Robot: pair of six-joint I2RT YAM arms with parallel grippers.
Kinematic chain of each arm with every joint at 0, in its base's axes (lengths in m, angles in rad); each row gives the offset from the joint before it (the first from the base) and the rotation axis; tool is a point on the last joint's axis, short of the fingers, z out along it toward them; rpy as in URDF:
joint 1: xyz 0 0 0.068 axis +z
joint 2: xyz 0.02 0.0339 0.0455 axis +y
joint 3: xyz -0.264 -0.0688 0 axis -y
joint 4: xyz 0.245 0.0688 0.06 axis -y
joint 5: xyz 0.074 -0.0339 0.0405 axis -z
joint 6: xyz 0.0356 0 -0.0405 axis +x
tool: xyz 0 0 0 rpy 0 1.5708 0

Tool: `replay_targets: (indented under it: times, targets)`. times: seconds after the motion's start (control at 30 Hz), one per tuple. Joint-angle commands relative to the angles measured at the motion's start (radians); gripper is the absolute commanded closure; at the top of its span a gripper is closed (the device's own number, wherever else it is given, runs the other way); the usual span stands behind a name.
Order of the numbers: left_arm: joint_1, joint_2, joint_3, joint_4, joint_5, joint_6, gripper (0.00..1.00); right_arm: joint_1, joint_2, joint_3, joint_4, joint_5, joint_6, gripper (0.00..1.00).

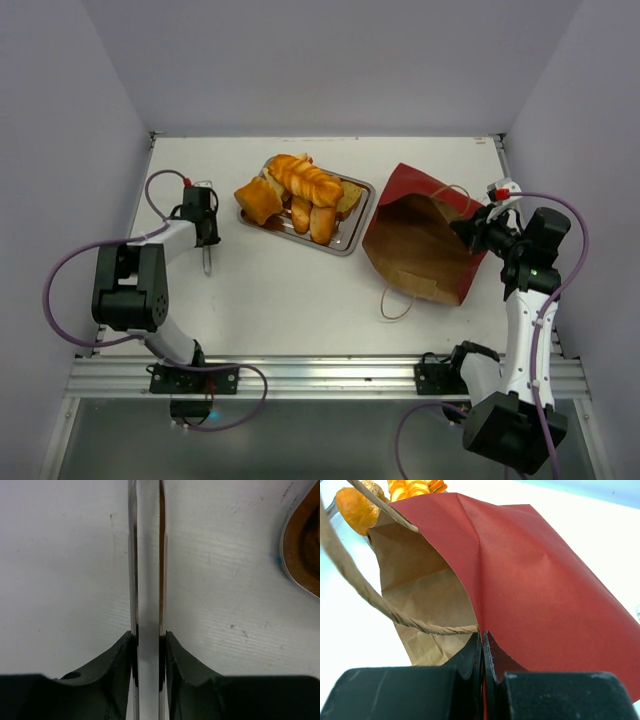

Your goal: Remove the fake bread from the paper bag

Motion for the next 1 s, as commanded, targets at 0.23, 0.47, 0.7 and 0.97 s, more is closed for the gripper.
replay_targets:
  times: [0.23,0.47,0.7,0.97]
  targets:
    - [0.025,0.095,0.022,-0.034,0.060,-0.012,0.32,-0.004,0.000,0.037,-0.004,-0.031,0.015,0.98]
    - [0.054,-0.052,0.050,-0.077,0.101,-0.067,0.00,-0.004,0.023,0.158,-0.087,-0.022,0.024,0.98]
    - [0.054,-0.331,0.042,-0.105,0.138,-0.094,0.00,-0.004,0.118,0.399,-0.209,0.073,0.189,1.00]
    - [0.053,-0.647,-0.084,-0.053,0.239,-0.094,0.00,-0.004,0.213,0.557,-0.246,0.313,0.597,1.00]
